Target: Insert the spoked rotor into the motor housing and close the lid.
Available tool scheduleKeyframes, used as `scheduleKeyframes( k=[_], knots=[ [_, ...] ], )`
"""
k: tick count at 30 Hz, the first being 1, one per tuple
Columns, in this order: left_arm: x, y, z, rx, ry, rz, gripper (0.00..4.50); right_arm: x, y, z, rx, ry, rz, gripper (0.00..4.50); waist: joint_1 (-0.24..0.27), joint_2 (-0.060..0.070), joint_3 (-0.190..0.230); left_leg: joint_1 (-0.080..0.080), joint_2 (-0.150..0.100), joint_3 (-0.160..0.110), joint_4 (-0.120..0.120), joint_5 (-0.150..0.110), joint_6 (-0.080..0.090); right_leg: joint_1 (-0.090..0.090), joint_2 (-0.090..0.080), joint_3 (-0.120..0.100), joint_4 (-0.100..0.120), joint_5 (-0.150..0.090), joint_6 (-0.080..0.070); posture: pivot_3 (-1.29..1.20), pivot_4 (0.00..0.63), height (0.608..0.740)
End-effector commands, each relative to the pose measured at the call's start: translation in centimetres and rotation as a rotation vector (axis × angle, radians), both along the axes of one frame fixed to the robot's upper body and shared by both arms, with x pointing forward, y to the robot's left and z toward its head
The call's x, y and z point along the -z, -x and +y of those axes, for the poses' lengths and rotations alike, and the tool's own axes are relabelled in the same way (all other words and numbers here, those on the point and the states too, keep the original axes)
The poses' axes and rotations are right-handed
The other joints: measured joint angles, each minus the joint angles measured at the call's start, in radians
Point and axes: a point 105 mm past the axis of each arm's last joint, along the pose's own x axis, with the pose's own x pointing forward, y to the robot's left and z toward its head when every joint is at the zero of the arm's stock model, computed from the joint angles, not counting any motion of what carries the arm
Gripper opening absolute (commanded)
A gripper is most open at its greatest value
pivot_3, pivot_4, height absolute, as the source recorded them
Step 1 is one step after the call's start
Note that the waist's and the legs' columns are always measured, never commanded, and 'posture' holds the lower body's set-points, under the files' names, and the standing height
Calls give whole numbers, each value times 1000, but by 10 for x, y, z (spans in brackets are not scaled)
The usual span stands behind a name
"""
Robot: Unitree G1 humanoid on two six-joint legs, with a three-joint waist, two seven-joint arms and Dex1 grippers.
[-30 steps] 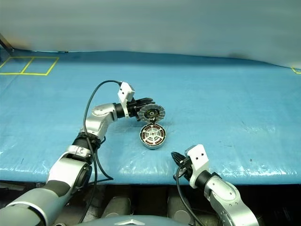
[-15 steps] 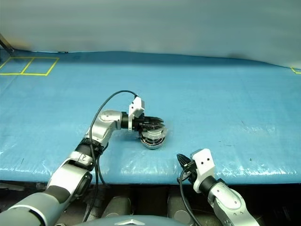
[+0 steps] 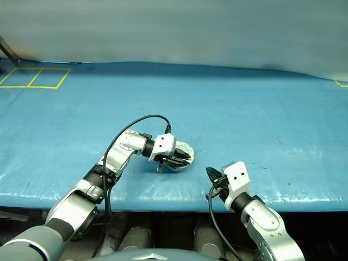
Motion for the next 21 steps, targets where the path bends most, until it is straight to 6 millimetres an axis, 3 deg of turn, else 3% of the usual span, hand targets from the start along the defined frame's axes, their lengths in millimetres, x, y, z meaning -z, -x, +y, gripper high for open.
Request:
scheduleKeyframes(
  k=[1, 5, 11, 15, 21],
  knots=[
    [-10, 2, 4, -51, 97, 79, 863, -9, -2, 5, -31, -8, -40, 0, -2, 0, 0, -1, 0, 0, 0, 0, 0, -1, 0, 0, 0, 1, 1, 0, 150, 740],
    [-45, 11, 12, -53, 237, 64, 863, -21, -7, 10, -70, -36, -83, 0, -1, 0, 1, -4, 0, -1, -1, 0, 0, -4, 0, 0, 0, 2, 4, 0, 150, 740],
    [-63, 27, 42, -155, 318, 88, 863, -24, -19, 17, -132, 47, -120, 0, -2, 1, 1, -4, 0, -1, -2, 0, 0, -5, 0, 0, 0, 2, 2, 0, 150, 740],
    [-49, 26, 72, -345, 302, 104, 836, -25, -28, 25, -169, 28, -131, 1245, 0, 1, 2, -4, 1, -1, -2, 0, 0, -5, 0, -1, 0, 2, 2, 0, 150, 740],
    [-29, 46, 94, -480, 266, 148, 836, -31, -42, 39, -246, 19, -167, 3231, -1, 1, 2, -4, 1, 0, -2, 0, 0, -5, -1, 0, 0, 3, -1, 0, 150, 740]
  ],
)
